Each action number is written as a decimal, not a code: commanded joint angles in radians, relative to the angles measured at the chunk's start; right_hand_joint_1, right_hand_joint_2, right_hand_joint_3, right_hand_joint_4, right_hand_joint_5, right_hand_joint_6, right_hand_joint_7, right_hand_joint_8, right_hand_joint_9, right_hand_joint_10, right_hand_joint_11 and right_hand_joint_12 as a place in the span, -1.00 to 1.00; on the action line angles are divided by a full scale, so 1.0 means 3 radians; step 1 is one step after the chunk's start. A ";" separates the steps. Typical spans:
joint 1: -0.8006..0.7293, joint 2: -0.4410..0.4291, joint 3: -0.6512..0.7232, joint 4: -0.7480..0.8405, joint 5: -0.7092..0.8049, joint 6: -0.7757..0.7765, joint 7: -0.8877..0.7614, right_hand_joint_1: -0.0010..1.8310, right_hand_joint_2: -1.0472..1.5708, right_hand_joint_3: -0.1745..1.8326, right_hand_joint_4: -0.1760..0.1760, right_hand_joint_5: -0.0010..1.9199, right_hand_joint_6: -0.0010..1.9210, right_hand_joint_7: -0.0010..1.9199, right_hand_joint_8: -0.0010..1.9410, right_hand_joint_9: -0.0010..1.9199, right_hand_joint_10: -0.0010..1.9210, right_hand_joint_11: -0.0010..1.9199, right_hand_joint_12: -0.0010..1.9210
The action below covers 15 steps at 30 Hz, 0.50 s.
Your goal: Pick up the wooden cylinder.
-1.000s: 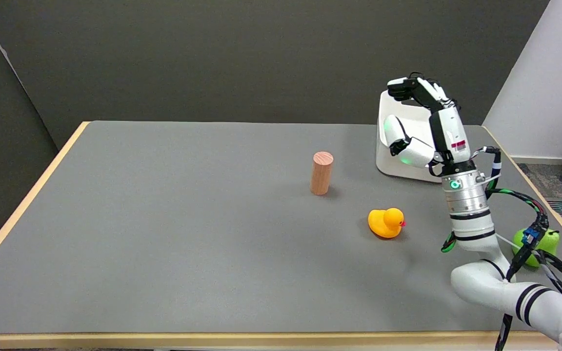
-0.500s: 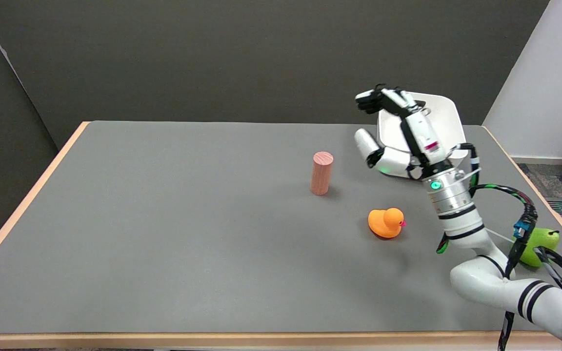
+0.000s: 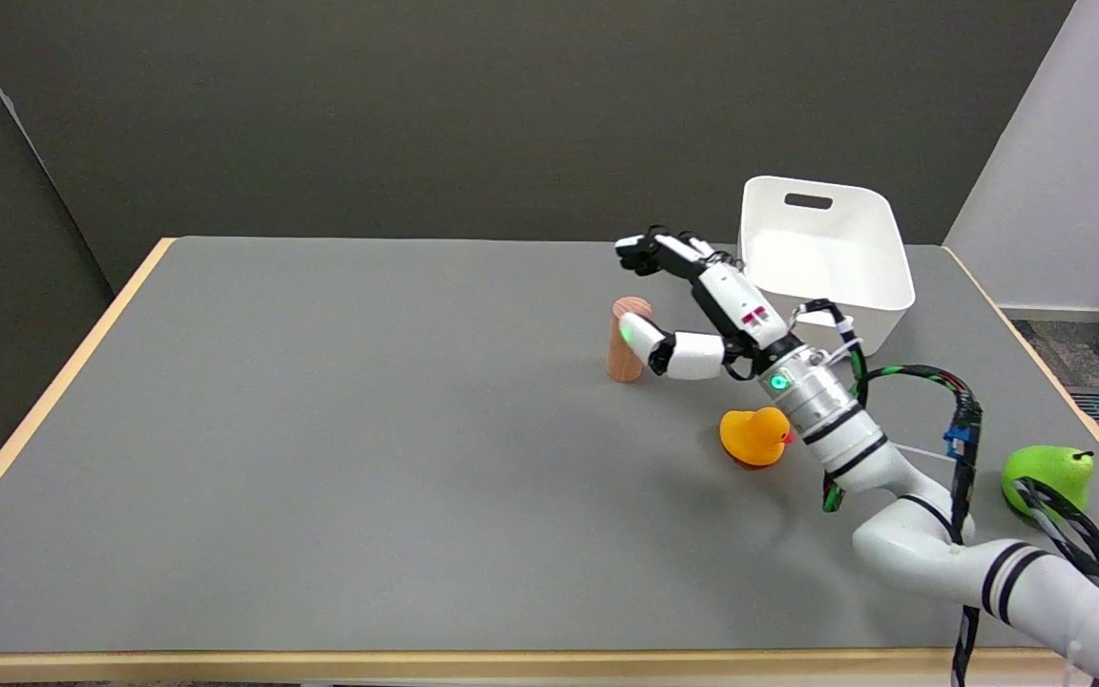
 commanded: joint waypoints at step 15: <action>0.0441 -0.0078 -0.0049 -0.0532 -0.0475 -0.0682 0.0295 -0.48 0.30 0.11 -0.36 -0.69 -0.39 -0.56 -0.44 -0.66 -0.08 -0.93 0.22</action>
